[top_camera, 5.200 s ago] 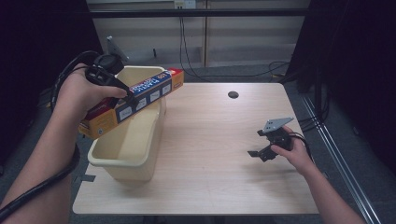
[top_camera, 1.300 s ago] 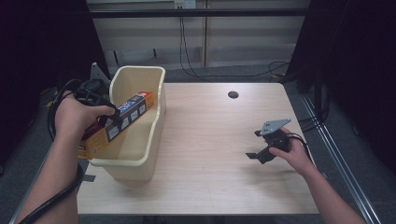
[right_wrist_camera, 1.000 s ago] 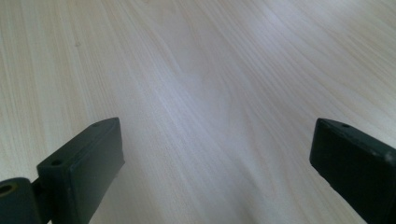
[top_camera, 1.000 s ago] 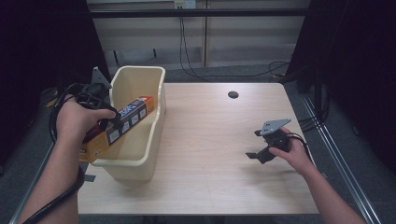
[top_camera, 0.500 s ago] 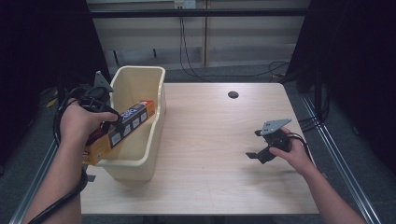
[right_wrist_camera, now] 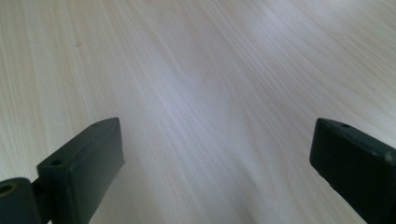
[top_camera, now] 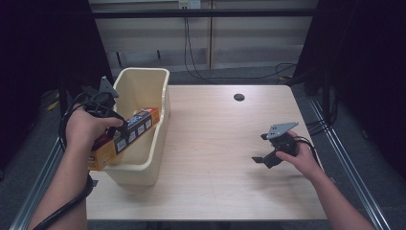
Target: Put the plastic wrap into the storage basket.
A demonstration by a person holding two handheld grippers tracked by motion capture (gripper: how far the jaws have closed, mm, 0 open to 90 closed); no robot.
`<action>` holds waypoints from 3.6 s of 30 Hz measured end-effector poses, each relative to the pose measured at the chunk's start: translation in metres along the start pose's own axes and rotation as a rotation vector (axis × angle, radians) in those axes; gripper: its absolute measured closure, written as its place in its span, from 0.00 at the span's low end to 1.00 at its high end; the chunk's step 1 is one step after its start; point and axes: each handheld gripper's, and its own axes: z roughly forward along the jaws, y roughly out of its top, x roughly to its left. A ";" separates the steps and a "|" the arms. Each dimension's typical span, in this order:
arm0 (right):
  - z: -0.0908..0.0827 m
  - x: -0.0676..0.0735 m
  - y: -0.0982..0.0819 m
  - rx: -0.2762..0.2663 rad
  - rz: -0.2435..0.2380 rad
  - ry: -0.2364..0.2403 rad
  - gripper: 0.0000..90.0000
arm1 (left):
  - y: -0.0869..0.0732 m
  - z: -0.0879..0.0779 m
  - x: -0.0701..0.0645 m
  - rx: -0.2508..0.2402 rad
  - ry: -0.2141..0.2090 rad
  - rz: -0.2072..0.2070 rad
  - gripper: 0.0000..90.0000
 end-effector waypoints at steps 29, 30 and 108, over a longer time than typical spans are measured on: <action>0.000 -0.001 0.000 -0.005 0.001 0.004 0.03 | 0.005 0.009 -0.005 0.005 -0.004 -0.003 0.42; 0.000 -0.001 0.000 -0.005 -0.003 0.004 0.03 | 0.005 0.007 -0.005 -0.017 -0.020 -0.002 0.42; -0.005 0.000 -0.002 -0.017 0.008 -0.014 0.03 | 0.038 0.048 -0.140 -0.260 -0.284 0.386 0.13</action>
